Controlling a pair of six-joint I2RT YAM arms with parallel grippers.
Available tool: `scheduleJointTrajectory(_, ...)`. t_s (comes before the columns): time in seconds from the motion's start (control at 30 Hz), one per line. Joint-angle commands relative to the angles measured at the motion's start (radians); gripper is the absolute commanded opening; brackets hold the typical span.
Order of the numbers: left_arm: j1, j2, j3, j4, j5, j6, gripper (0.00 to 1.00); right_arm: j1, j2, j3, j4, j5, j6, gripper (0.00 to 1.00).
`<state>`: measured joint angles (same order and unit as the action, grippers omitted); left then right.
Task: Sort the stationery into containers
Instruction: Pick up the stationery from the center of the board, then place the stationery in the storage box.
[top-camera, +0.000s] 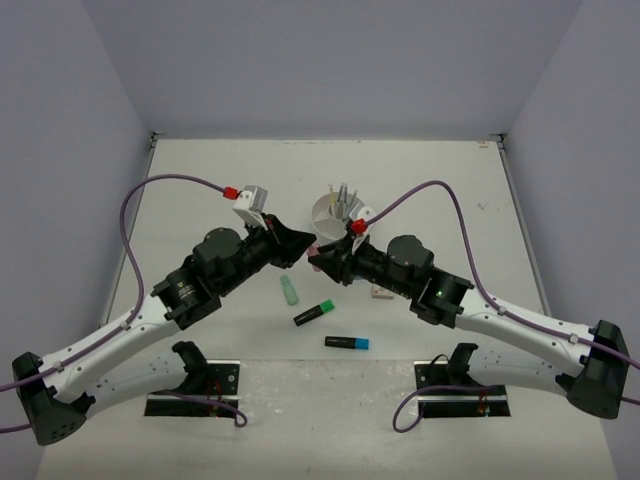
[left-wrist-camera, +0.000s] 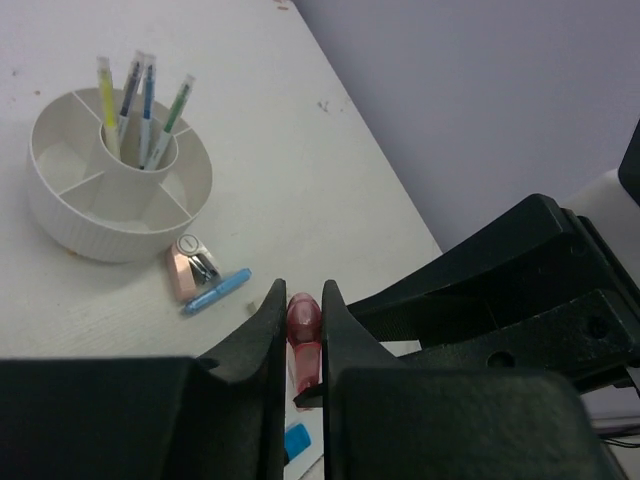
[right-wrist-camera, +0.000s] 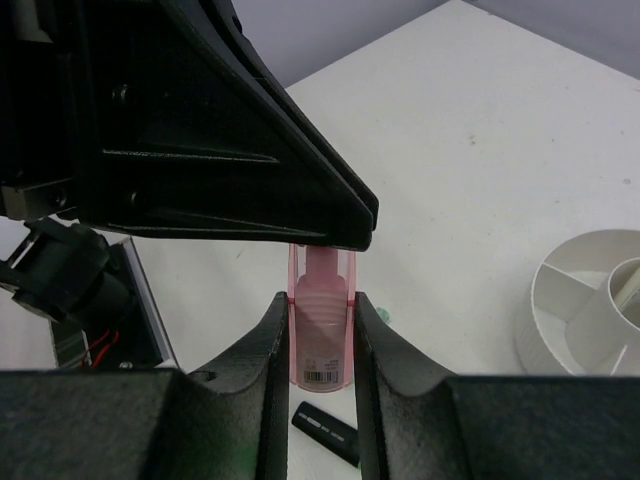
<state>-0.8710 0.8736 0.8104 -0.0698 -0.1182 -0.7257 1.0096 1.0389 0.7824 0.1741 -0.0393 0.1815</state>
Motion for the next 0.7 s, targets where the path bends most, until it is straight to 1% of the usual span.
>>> scheduleJointTrajectory(0.0,0.004,0.041,0.055,0.096,0.034,0.081,0.02,0.008,-0.025,0.003,0.074,-0.022,-0.011,0.05)
scheduleJointTrajectory(0.03,0.004,0.053,0.065,0.096,0.023,0.104,0.0,0.009,-0.023,0.007,0.066,-0.007,-0.009,0.15)
scheduleJointTrajectory(0.07,0.004,0.067,0.076,0.093,-0.006,0.125,0.0,0.009,-0.021,0.014,0.049,0.014,-0.001,0.32)
scheduleJointTrajectory(0.1,0.005,0.087,0.091,0.087,-0.097,0.15,0.0,0.007,-0.014,0.023,0.019,0.108,0.017,0.7)
scheduleJointTrajectory(0.13,0.007,0.114,0.11,0.082,-0.18,0.178,0.0,0.005,-0.009,0.031,-0.019,0.197,0.036,0.98)
scheduleJointTrajectory(0.2,0.02,0.186,0.155,0.09,-0.278,0.239,0.0,-0.002,-0.008,0.041,-0.105,0.339,0.079,0.99)
scheduleJointTrajectory(0.23,0.024,0.253,0.176,0.1,-0.341,0.267,0.0,-0.011,-0.017,0.043,-0.143,0.481,0.114,0.99)
scheduleJointTrajectory(0.27,0.047,0.287,0.214,0.14,-0.346,0.319,0.0,-0.03,-0.029,0.046,-0.225,0.519,0.181,0.99)
scheduleJointTrajectory(0.3,0.059,0.32,0.233,0.166,-0.347,0.353,0.0,-0.038,-0.046,0.039,-0.253,0.534,0.205,0.99)
scheduleJointTrajectory(0.37,0.092,0.407,0.261,0.224,-0.284,0.424,0.0,-0.04,-0.113,0.017,-0.26,0.519,0.219,0.99)
scheduleJointTrajectory(0.4,0.139,0.434,0.285,0.265,-0.216,0.435,0.0,-0.04,-0.134,0.003,-0.264,0.515,0.219,0.99)
scheduleJointTrajectory(0.47,0.211,0.529,0.322,0.294,-0.124,0.436,0.0,-0.041,-0.177,-0.009,-0.288,0.52,0.222,0.99)
scheduleJointTrajectory(0.53,0.259,0.572,0.342,0.34,-0.076,0.437,0.0,-0.042,-0.212,-0.024,-0.309,0.532,0.221,0.99)
scheduleJointTrajectory(0.67,0.285,0.695,0.393,0.381,0.011,0.44,0.0,-0.04,-0.266,-0.061,-0.34,0.544,0.23,0.99)
